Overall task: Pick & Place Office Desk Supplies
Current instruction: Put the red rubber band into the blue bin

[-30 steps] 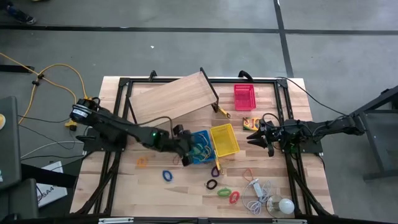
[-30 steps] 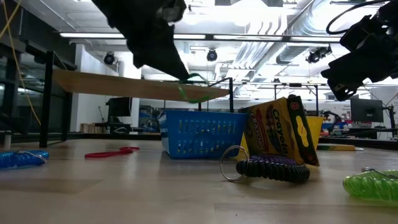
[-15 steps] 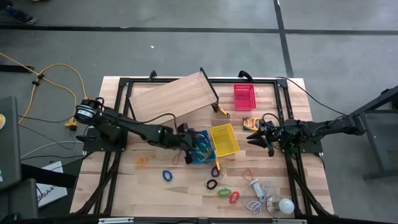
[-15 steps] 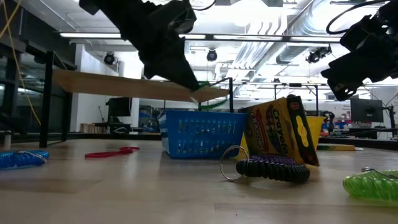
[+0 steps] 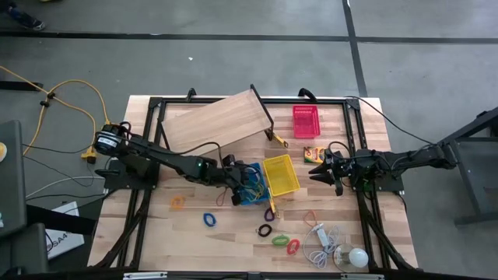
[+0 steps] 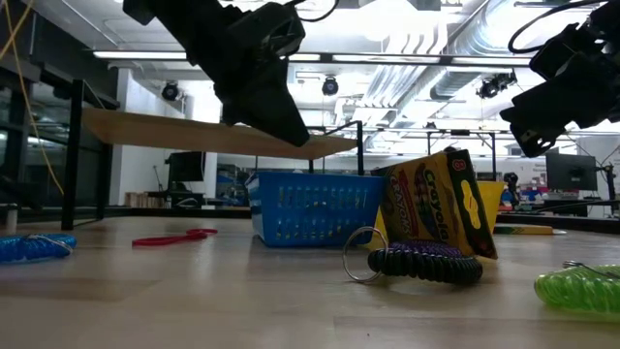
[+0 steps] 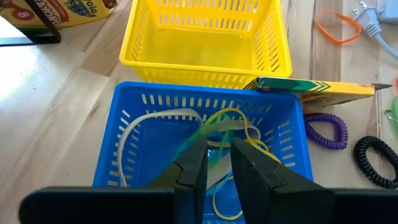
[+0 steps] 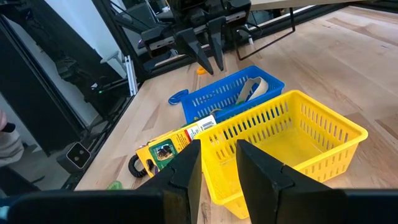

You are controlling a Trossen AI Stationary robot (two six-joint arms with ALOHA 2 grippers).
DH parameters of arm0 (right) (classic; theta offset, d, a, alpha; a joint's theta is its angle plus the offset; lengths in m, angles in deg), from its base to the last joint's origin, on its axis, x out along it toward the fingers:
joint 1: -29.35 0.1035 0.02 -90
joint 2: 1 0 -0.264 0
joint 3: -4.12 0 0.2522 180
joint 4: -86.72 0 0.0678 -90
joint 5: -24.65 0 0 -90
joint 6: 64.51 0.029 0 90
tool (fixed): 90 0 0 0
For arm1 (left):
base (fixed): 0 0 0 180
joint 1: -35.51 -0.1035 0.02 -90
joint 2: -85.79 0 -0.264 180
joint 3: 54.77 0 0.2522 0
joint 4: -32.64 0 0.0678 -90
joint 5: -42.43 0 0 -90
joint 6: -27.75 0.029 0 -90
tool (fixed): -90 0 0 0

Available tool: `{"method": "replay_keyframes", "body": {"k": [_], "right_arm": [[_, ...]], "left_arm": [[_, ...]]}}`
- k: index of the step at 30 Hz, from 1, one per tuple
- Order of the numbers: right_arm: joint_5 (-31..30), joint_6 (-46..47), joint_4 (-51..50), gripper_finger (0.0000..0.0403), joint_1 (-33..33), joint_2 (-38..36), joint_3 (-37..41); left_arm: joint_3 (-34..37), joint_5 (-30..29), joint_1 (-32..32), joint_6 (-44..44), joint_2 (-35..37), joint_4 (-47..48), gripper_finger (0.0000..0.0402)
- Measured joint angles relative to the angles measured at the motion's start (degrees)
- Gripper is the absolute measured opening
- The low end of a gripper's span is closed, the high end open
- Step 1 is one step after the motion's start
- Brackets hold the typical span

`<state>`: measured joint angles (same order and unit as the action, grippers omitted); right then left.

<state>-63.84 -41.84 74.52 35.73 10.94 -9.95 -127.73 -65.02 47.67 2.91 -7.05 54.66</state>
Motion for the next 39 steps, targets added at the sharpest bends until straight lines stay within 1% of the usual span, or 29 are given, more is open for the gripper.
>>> {"method": "replay_keyframes", "body": {"k": [12, 15, 18, 21, 26, 30, 39], "right_arm": [[0.0, -0.01, -0.02, 0.0089, -0.01, 0.0, 0.0], [0.0, -0.01, -0.02, 0.0089, 0.01, 0.0, 0.02], [-0.01, -0.01, -0.02, 0.0089, 0.0, 0.0, 0.0], [-0.01, -0.01, -0.03, 0.0089, 0.0, 0.0, 0.0], [-0.02, -0.01, -0.04, 0.0089, -0.01, 0.0, 0.0], [-0.02, -0.01, -0.04, 0.0089, 0.0, 0.0, 0.0], [-0.02, -0.01, -0.04, 0.0089, 0.0, 0.0, 0.0]], "left_arm": [[0.0, -0.05, 0.02, -0.25, 0.0, -0.08, 0.007], [0.0, 0.05, 0.69, -1.49, 0.61, 1.37, 0.007], [-0.04, 0.04, 2.26, -4.8, 2.25, 4.53, 0.007], [-0.04, -1.73, 4.38, -9.4, 4.0, 9.22, 0.007], [-0.02, -6.72, 8.76, -17.08, 6.43, 15.75, 0.007], [-0.04, -10.25, 11.23, -23.95, 7.03, 19.74, 0.007], [-0.02, -10.03, 11.02, -36.66, 5.73, 24.71, 0.007]]}}
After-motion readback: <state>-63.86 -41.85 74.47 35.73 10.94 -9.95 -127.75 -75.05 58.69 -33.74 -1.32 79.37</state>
